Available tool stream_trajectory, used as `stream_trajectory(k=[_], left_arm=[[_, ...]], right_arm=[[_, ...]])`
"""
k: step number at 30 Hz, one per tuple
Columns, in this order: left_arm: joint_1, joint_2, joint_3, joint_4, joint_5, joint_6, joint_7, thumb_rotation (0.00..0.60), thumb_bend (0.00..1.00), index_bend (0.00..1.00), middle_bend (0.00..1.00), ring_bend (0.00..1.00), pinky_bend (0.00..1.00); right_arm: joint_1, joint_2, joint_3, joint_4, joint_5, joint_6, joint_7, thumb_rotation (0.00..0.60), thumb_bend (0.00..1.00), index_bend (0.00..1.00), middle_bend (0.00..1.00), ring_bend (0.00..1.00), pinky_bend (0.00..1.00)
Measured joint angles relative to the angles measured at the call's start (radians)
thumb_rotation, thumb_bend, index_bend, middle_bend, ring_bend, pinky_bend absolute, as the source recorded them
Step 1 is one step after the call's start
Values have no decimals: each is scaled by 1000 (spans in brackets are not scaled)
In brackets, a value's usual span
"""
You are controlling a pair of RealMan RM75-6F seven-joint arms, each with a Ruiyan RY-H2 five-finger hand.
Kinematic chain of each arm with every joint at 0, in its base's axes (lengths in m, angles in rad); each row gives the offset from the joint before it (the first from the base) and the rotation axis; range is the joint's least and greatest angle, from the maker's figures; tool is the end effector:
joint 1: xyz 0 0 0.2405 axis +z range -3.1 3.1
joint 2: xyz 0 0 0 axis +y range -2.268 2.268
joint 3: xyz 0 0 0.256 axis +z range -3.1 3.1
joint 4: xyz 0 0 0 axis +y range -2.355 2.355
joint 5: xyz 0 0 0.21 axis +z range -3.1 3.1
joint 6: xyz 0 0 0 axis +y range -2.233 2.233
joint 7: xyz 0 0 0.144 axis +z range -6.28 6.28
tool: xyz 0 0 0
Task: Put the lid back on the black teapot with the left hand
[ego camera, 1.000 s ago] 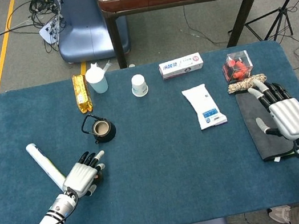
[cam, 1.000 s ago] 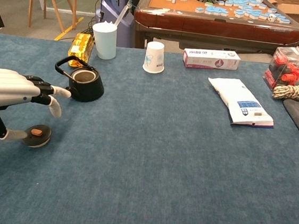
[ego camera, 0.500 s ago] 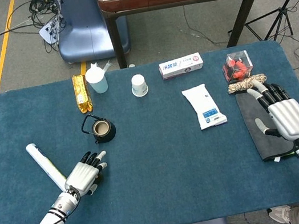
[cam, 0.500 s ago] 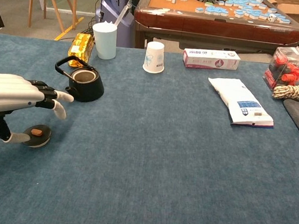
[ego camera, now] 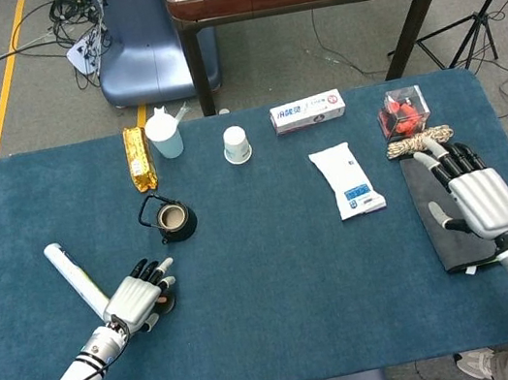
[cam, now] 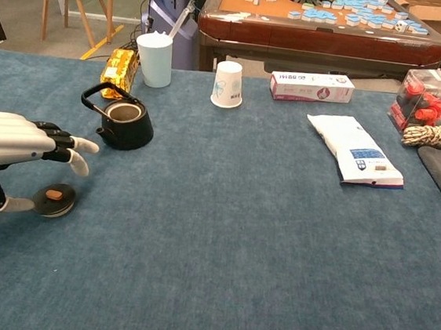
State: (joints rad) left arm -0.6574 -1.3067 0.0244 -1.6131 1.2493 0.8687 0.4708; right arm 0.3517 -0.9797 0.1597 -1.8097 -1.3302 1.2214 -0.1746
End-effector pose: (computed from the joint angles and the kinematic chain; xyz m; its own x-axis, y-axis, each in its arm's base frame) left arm -0.2165 0.2895 0.0170 0.7383 0.3220 0.5927 0.6618 -0.5157 -0.5442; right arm -0.2404 -0.2704 0.1710 0.4771 -0.0569 0.8770 -0.8729 -0.1463 0.4654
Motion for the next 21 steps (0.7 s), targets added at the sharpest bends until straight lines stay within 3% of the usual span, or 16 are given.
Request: stream_trajectory(k=[21], left_arm=[[23, -26, 27, 105, 106, 15, -145, 600, 323, 191, 0, 0, 0]], right_arm=[[19, -11, -5, -41, 22, -11, -68, 600, 435, 29, 0, 0, 0]])
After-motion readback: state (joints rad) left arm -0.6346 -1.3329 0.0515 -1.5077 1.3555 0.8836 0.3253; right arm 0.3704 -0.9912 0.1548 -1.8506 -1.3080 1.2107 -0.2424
